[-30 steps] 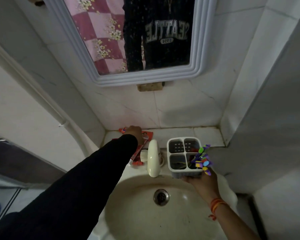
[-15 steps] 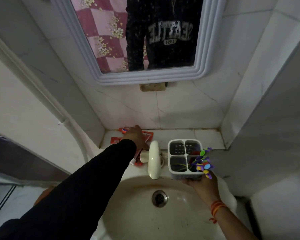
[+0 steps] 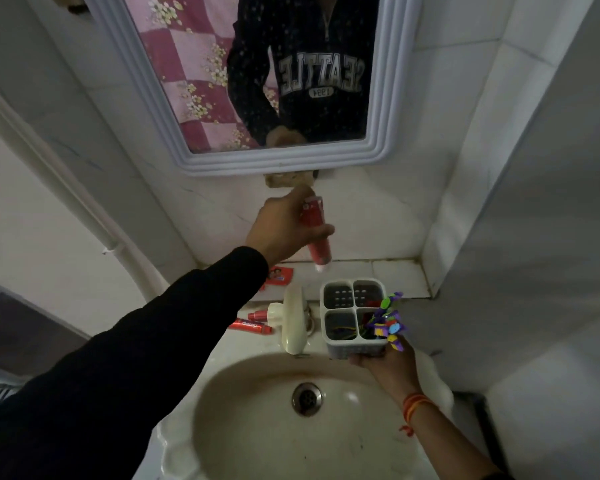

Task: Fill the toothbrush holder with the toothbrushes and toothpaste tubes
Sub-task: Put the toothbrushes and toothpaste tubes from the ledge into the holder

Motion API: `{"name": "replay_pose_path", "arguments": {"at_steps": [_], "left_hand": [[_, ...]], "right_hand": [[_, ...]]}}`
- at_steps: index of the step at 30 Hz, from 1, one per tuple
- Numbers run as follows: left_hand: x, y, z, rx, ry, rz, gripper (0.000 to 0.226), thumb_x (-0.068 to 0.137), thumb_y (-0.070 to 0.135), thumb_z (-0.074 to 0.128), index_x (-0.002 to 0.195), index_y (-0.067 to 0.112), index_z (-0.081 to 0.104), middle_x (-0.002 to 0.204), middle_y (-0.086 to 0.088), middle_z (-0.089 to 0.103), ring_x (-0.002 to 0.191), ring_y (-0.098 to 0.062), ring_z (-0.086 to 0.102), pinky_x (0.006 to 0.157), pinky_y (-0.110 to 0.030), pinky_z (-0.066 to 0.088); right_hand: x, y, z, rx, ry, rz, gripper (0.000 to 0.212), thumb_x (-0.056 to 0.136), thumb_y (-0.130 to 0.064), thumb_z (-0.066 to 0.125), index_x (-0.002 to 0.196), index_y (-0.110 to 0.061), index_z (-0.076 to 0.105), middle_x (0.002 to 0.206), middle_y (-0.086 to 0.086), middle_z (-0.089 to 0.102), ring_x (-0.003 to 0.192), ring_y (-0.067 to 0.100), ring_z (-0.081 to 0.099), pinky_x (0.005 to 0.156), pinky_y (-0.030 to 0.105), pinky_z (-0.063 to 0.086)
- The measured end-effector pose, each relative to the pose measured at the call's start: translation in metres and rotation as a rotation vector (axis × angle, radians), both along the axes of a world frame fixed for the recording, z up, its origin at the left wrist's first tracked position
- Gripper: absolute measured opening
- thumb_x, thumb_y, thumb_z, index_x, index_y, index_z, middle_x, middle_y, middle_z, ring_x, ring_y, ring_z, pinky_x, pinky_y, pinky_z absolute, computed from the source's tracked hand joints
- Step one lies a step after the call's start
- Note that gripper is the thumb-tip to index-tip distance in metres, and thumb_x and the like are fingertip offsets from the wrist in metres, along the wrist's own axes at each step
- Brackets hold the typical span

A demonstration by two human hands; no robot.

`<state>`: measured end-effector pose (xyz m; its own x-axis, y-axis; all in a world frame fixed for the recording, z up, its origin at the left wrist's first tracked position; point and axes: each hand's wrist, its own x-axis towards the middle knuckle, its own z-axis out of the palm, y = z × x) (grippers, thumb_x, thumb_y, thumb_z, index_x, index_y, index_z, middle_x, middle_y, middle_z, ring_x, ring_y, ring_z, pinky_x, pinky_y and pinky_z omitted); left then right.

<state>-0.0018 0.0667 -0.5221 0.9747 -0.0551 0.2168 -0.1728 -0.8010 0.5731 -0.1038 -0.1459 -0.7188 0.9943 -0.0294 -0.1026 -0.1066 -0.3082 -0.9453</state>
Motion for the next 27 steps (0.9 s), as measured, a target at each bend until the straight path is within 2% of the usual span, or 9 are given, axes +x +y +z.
{"name": "replay_pose_path", "arguments": {"at_steps": [3, 9, 14, 17, 20, 22, 24, 25, 27], "left_hand": [[-0.008, -0.022, 0.010, -0.041, 0.048, -0.133, 0.028, 0.079, 0.043, 0.082, 0.086, 0.021, 0.068, 0.079, 0.004, 0.073, 0.069, -0.014, 0.071, 0.071, -0.038, 0.062], [-0.017, -0.060, -0.014, 0.264, 0.101, -0.280, 0.021, 0.089, 0.030, 0.071, 0.088, 0.011, 0.078, 0.075, -0.006, 0.073, 0.067, -0.021, 0.068, 0.066, -0.034, 0.056], [-0.018, -0.082, -0.046, 0.389, 0.292, -0.288, 0.021, 0.090, 0.020, 0.063, 0.090, 0.005, 0.077, 0.080, -0.013, 0.070, 0.073, -0.031, 0.067, 0.064, -0.033, 0.051], [-0.018, -0.083, -0.052, 0.378, 0.323, -0.303, 0.023, 0.091, 0.013, 0.060, 0.100, 0.011, 0.081, 0.093, -0.013, 0.075, 0.083, -0.030, 0.071, 0.068, -0.031, 0.051], [-0.012, -0.064, -0.038, 0.318, 0.285, -0.289, 0.021, 0.091, 0.012, 0.067, 0.106, 0.011, 0.082, 0.100, -0.008, 0.080, 0.088, -0.021, 0.076, 0.084, -0.028, 0.059], [-0.006, -0.042, -0.028, 0.239, 0.300, -0.214, 0.019, 0.091, 0.011, 0.069, 0.104, 0.007, 0.081, 0.093, -0.006, 0.081, 0.078, -0.015, 0.077, 0.077, -0.019, 0.059], [0.002, -0.015, -0.029, 0.213, 0.322, -0.123, 0.018, 0.091, 0.012, 0.069, 0.103, 0.006, 0.081, 0.086, -0.004, 0.078, 0.067, -0.011, 0.075, 0.063, -0.011, 0.056], [0.006, -0.001, -0.035, 0.235, 0.342, -0.081, 0.018, 0.091, 0.013, 0.069, 0.103, 0.008, 0.081, 0.088, -0.004, 0.078, 0.069, -0.012, 0.074, 0.066, -0.012, 0.057], [0.012, 0.022, -0.049, 0.327, 0.429, -0.028, 0.020, 0.089, 0.014, 0.070, 0.105, 0.011, 0.081, 0.101, -0.004, 0.079, 0.088, -0.016, 0.075, 0.087, -0.024, 0.059]], "right_hand": [[-0.001, -0.001, 0.000, -0.007, -0.006, 0.013, 0.057, 0.054, -0.007, 0.091, 0.098, -0.032, 0.065, 0.093, -0.022, 0.067, 0.088, -0.024, 0.056, 0.070, -0.002, 0.043], [-0.002, -0.001, 0.001, -0.001, 0.000, 0.023, 0.059, 0.054, -0.004, 0.090, 0.101, -0.028, 0.063, 0.094, -0.023, 0.064, 0.086, -0.023, 0.055, 0.070, -0.003, 0.041], [-0.001, -0.001, -0.001, 0.003, -0.021, 0.005, 0.059, 0.053, -0.003, 0.090, 0.102, -0.024, 0.064, 0.093, -0.019, 0.064, 0.088, -0.018, 0.052, 0.070, -0.005, 0.038], [-0.001, -0.002, -0.002, 0.002, -0.042, 0.006, 0.057, 0.052, -0.003, 0.090, 0.098, -0.026, 0.065, 0.092, -0.016, 0.066, 0.089, -0.005, 0.059, 0.071, -0.004, 0.039], [-0.001, -0.003, -0.002, -0.011, -0.062, 0.008, 0.057, 0.053, -0.002, 0.090, 0.097, -0.028, 0.064, 0.091, -0.016, 0.066, 0.087, -0.001, 0.059, 0.071, -0.005, 0.039], [-0.001, -0.003, -0.002, -0.028, -0.065, 0.012, 0.057, 0.053, -0.004, 0.091, 0.098, -0.028, 0.065, 0.091, -0.016, 0.065, 0.087, -0.001, 0.058, 0.071, -0.004, 0.038], [-0.001, -0.003, -0.004, -0.057, -0.067, 0.009, 0.058, 0.051, -0.008, 0.092, 0.102, -0.021, 0.068, 0.095, -0.009, 0.068, 0.092, 0.006, 0.060, 0.075, 0.004, 0.040], [-0.001, -0.002, -0.005, -0.060, -0.066, 0.004, 0.058, 0.051, -0.008, 0.092, 0.103, -0.019, 0.069, 0.096, -0.008, 0.068, 0.094, 0.008, 0.060, 0.078, 0.012, 0.042], [-0.001, -0.001, -0.006, -0.052, -0.059, -0.012, 0.059, 0.050, -0.009, 0.093, 0.104, -0.018, 0.070, 0.096, -0.007, 0.068, 0.096, 0.010, 0.061, 0.083, 0.021, 0.042]]}}
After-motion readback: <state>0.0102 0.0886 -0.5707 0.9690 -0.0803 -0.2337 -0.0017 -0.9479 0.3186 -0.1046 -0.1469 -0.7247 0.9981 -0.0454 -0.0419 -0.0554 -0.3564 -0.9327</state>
